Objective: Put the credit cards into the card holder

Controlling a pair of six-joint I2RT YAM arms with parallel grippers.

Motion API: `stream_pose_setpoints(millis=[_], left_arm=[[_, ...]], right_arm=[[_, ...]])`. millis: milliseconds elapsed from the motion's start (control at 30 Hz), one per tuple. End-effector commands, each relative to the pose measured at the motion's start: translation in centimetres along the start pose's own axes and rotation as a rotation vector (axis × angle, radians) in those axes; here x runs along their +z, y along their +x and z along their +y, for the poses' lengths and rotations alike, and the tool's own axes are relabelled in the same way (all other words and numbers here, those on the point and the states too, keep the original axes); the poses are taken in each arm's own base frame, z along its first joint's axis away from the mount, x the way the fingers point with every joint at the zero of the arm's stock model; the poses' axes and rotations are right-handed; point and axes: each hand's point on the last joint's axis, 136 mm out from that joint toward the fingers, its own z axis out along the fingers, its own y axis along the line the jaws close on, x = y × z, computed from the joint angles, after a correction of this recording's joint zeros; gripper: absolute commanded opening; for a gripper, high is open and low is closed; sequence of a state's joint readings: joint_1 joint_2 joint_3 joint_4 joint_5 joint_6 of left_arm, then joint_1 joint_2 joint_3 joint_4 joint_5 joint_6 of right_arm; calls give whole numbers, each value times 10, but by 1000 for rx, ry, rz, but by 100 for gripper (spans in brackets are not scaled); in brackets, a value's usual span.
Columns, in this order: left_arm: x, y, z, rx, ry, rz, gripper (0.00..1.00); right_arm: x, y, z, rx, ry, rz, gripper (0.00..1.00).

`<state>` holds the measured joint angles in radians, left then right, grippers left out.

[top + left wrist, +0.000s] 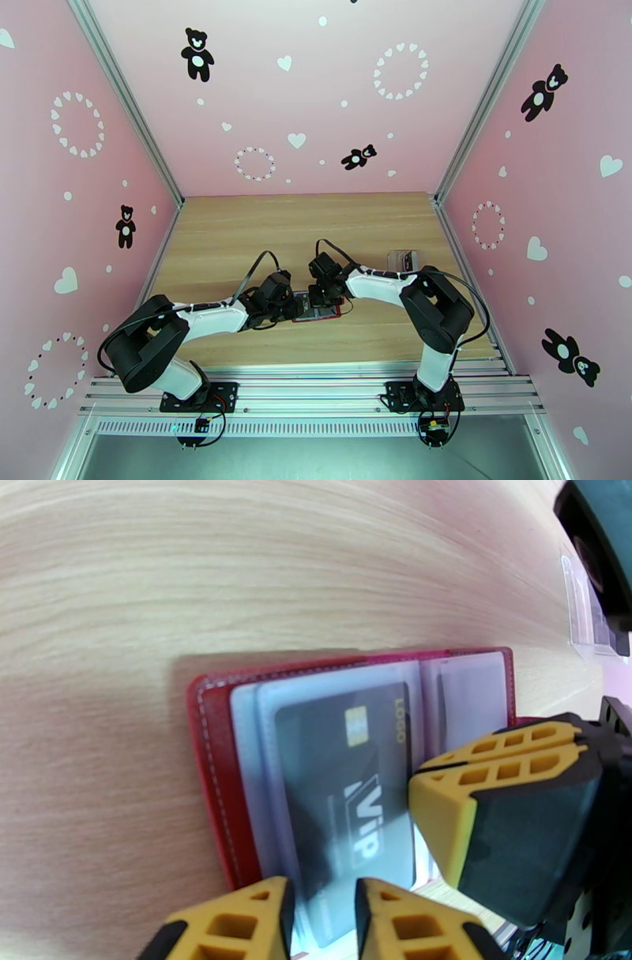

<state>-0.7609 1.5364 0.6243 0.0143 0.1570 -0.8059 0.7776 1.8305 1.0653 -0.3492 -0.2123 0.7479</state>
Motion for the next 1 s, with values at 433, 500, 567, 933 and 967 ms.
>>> stream_pose_setpoints(millis=[433, 500, 567, 933, 967], left_arm=[[-9, -9, -36, 35, 103, -22, 28], [-9, -10, -38, 34, 111, -24, 28], [-9, -11, -42, 36, 125, -24, 28], [-12, -13, -33, 42, 68, -51, 28], [-12, -13, -32, 42, 63, -51, 28]], right_arm=[[-17, 4, -2, -4, 5, -25, 12], [-20, 4, -2, -2, 3, -30, 14], [-21, 3, -1, -2, -1, -35, 15], [-22, 2, -17, 17, 28, -39, 17], [-20, 2, -18, 21, 26, -36, 16]])
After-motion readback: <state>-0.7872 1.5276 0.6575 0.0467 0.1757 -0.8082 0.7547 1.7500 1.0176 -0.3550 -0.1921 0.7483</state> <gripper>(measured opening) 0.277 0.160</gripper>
